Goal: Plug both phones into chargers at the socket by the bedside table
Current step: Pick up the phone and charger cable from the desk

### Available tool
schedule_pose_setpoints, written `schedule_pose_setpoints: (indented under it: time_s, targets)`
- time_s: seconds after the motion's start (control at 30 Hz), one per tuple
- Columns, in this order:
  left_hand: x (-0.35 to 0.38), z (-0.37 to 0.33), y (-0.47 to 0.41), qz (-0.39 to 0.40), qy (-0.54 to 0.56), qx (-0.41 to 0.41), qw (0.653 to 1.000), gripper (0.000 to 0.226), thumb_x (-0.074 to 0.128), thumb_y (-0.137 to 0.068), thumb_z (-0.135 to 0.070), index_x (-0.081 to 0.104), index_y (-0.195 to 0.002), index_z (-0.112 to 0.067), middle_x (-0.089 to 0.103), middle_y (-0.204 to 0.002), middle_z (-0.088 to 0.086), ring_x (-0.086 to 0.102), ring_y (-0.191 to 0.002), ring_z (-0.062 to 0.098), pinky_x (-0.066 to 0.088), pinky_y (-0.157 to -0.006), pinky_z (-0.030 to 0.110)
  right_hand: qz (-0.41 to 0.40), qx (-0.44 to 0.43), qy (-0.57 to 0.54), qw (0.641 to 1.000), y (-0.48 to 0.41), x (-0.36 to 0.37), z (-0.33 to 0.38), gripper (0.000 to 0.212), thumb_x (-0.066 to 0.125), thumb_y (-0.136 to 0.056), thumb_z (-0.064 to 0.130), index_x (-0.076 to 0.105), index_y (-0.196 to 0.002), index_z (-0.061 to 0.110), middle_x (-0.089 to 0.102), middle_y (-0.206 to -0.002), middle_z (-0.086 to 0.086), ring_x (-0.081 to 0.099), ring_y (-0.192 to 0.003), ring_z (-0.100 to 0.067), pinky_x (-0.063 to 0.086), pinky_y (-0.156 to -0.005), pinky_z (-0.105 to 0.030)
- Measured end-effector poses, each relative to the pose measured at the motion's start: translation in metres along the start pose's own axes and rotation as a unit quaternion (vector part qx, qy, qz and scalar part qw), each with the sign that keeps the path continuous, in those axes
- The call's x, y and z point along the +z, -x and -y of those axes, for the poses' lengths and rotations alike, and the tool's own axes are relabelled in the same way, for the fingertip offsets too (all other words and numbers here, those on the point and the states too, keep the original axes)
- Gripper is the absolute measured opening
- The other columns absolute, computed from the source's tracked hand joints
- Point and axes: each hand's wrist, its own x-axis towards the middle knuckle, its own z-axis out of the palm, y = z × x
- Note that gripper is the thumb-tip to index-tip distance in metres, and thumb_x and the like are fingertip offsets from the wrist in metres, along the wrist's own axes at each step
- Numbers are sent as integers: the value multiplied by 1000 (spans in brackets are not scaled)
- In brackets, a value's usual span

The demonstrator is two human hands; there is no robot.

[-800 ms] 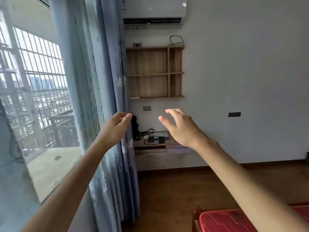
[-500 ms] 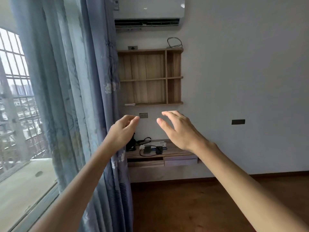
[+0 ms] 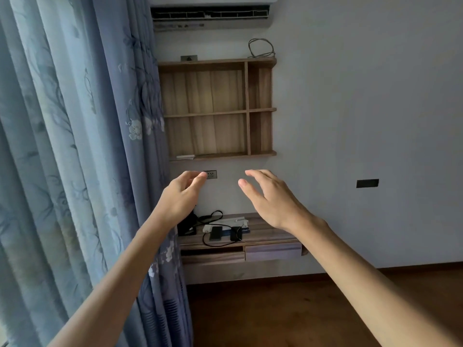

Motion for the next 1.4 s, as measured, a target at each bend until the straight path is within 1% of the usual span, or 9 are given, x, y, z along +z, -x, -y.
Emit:
schedule_pose_setpoints:
  time_s: [0.33, 0.63, 0.7, 0.83, 0.93, 1.1, 1.23, 1.33, 1.4]
  targets:
    - [4, 82, -138, -6, 20, 4, 1000, 41, 48, -102, -49, 61, -129, -21, 67, -127, 2, 61, -121, 22, 44, -110, 47, -8, 6, -19, 1000, -129, 81, -49, 61, 34, -101, 58, 41, -149, 21, 42, -153, 4, 38, -141, -14, 28, -108, -25]
    - [21, 154, -255, -6, 38, -17, 999, 40, 47, -102, -49, 62, -127, -22, 66, -126, -2, 58, -121, 17, 43, -110, 42, -18, 25, -34, 999, -233, 149, -102, 61, 34, -100, 59, 43, -147, 22, 45, -151, 4, 40, -139, -12, 27, -108, -24]
    - [30, 172, -275, -2, 34, -23, 999, 38, 47, -101, -50, 62, -125, -24, 67, -123, -3, 58, -120, 16, 44, -105, 35, -17, 31, -35, 999, -255, 162, -117, 62, 33, -99, 62, 43, -147, 23, 44, -151, 5, 40, -139, -11, 28, -108, -24]
    - [52, 207, -317, -2, 24, -34, 999, 35, 47, -101, -50, 61, -125, -28, 66, -116, -6, 58, -112, 11, 37, -78, 11, -11, 32, -43, 999, -297, 191, -150, 61, 33, -99, 63, 43, -147, 26, 43, -151, 7, 39, -139, -10, 27, -106, -23]
    - [72, 234, -352, 4, 16, -44, 999, 39, 46, -101, -51, 60, -130, -29, 66, -120, -5, 59, -114, 13, 38, -77, 15, -3, 26, -37, 999, -328, 214, -180, 61, 34, -100, 61, 43, -147, 24, 43, -152, 6, 39, -140, -11, 26, -106, -23]
    - [106, 267, -428, 0, 11, -47, 999, 38, 47, -102, -48, 60, -130, -27, 62, -122, -6, 53, -113, 10, 35, -89, 22, 7, 15, -45, 999, -391, 242, -238, 58, 37, -102, 54, 44, -147, 19, 45, -151, 1, 40, -140, -14, 26, -109, -23]
    - [142, 278, -496, -3, 14, -37, 999, 18, 50, -103, -40, 61, -114, -32, 61, -116, -8, 54, -109, 8, 36, -76, 4, 3, 18, -55, 998, -450, 249, -290, 54, 40, -103, 48, 47, -146, 16, 48, -149, -1, 42, -139, -15, 25, -108, -20]
    - [170, 280, -547, -6, 1, -25, 1000, 25, 50, -102, -42, 64, -118, -30, 63, -111, -10, 56, -106, 8, 37, -85, 19, 2, 18, -61, 998, -488, 251, -324, 56, 39, -102, 51, 48, -145, 16, 49, -149, 1, 43, -138, -13, 26, -109, -21]
    - [185, 283, -576, -6, -7, -24, 1000, 18, 50, -101, -45, 64, -110, -37, 65, -102, -18, 59, -97, -1, 39, -82, 17, -2, 14, -61, 998, -509, 255, -344, 55, 40, -102, 50, 50, -143, 16, 51, -146, 0, 45, -135, -12, 27, -107, -20]
